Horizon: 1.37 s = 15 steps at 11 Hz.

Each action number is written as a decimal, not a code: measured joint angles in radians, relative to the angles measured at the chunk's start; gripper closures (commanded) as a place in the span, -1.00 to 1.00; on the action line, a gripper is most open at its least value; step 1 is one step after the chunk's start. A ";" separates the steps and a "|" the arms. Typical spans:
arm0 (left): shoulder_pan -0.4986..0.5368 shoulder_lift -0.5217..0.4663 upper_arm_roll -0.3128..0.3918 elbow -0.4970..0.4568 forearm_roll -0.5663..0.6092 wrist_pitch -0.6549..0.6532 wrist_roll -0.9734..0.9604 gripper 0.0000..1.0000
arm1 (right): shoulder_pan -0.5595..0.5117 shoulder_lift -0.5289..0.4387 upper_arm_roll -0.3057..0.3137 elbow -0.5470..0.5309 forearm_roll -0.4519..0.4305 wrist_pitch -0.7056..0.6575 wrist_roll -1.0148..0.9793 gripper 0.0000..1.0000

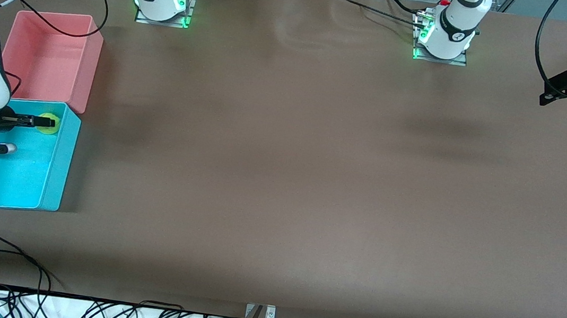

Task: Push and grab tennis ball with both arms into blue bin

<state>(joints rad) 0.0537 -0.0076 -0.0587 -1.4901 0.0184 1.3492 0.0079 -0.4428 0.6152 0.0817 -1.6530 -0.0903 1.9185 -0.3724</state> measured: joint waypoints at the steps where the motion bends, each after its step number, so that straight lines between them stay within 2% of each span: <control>1: 0.000 0.000 0.000 0.000 0.000 0.000 0.000 -1.00 | 0.001 -0.010 0.005 0.012 0.000 -0.001 0.000 -1.00; 4: 0.000 0.000 0.001 0.000 0.000 0.000 0.000 -1.00 | 0.019 -0.090 0.012 0.045 0.000 -0.002 0.000 -1.00; 8: 0.001 0.000 0.003 0.000 0.000 -0.001 0.000 -1.00 | 0.051 -0.267 0.017 0.059 0.000 -0.035 0.022 -1.00; 11: 0.001 0.001 0.002 0.000 0.000 -0.001 0.000 -1.00 | 0.075 -0.377 0.027 0.067 0.000 -0.146 0.072 -1.00; 15: 0.001 0.001 0.003 0.000 0.000 -0.001 0.000 -1.00 | 0.076 -0.508 0.039 0.091 0.046 -0.301 0.085 -1.00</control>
<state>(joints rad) 0.0543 -0.0070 -0.0561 -1.4898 0.0184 1.3480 0.0079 -0.3664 0.1075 0.1204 -1.5616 -0.0439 1.6177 -0.2876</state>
